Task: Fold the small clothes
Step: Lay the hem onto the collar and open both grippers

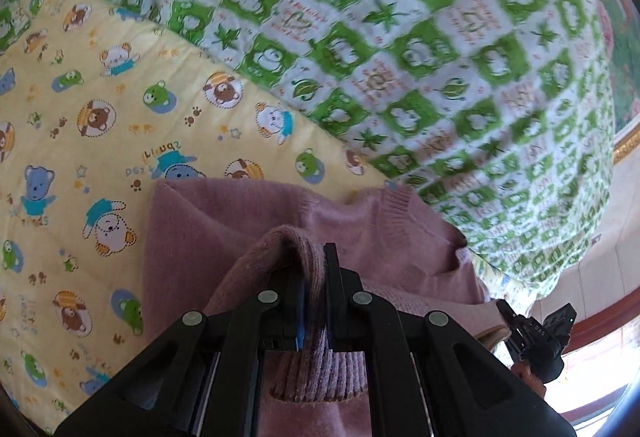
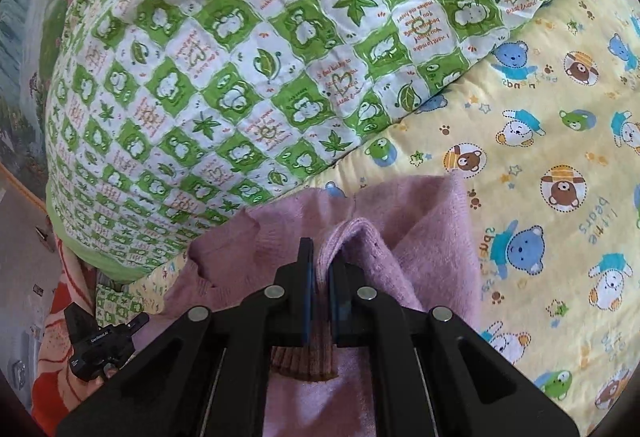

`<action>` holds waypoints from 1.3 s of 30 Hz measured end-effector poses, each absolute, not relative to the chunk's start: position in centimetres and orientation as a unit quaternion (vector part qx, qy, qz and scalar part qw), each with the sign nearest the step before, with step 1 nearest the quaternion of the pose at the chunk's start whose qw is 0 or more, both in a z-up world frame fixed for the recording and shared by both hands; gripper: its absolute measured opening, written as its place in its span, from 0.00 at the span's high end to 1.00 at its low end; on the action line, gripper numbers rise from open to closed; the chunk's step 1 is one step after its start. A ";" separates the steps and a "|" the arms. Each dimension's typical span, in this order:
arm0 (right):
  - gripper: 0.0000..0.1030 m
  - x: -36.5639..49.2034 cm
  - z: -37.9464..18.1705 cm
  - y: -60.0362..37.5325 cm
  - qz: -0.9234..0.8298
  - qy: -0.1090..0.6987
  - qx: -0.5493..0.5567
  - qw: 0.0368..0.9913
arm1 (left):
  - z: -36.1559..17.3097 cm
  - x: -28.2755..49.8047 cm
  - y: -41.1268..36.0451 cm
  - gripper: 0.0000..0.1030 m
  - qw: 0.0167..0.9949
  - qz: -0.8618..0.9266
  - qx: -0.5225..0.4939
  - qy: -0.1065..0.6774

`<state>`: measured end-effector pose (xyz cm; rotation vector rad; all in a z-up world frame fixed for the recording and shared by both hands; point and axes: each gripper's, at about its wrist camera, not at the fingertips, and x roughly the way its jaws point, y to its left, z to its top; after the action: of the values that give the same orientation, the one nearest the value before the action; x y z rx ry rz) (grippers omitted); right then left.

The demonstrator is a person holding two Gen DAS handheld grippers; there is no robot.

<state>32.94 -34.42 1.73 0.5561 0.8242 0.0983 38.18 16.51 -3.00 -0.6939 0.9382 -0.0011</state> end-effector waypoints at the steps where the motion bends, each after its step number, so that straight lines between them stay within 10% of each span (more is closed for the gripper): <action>1: 0.93 33.3 1.3 -34.5 0.040 0.399 0.267 0.877 | -3.6 38.7 16.5 0.94 0.834 0.003 -0.327 0.445; 10: 0.90 34.2 -0.2 -35.3 0.020 0.412 0.288 0.865 | -3.9 39.2 16.9 0.76 0.832 0.001 -0.331 0.445; 15: 0.52 32.9 1.7 -36.1 0.001 0.382 0.286 0.879 | -1.0 36.7 17.6 0.52 0.852 0.011 -0.312 0.421; 25: 0.54 28.4 5.3 -31.1 0.102 0.377 0.164 0.906 | -0.6 29.9 8.5 0.52 0.854 -0.118 -0.188 0.471; 39: 0.71 29.5 -3.5 -20.4 0.246 0.486 -0.057 0.837 | -6.3 37.0 0.8 0.56 0.834 -0.151 -0.067 0.527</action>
<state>29.49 -20.41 -3.45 -0.1200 1.0283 0.5211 36.98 0.78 -6.30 -0.1420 1.1163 -0.3205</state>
